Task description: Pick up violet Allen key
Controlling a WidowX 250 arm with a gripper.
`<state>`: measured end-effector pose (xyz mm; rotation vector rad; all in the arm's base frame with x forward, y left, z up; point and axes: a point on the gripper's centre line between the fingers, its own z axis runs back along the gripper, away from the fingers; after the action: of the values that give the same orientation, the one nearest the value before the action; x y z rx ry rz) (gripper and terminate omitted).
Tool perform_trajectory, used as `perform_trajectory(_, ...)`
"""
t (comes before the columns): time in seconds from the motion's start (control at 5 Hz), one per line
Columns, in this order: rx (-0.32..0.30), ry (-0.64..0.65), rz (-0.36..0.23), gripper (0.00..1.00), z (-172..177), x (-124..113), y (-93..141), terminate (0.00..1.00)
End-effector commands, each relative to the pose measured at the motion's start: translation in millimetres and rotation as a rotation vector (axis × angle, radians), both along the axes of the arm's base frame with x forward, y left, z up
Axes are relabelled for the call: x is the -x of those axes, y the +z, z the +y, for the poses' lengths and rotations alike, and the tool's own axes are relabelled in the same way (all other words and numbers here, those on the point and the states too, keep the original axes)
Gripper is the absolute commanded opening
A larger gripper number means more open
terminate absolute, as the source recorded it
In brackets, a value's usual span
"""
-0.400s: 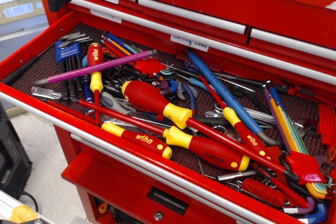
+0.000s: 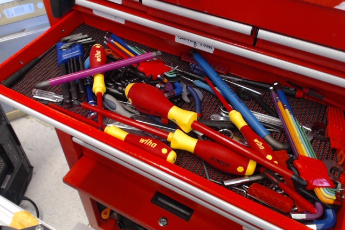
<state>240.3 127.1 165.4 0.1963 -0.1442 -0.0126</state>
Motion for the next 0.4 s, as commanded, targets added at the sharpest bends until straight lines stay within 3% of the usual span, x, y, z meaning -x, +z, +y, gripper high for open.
perform_trajectory(0.0,0.018,-0.304,-0.135,1.00,8,-20,-26,0.00)
perform_trajectory(0.2,0.039,-0.300,-0.128,1.00,11,-25,-50,0.00)
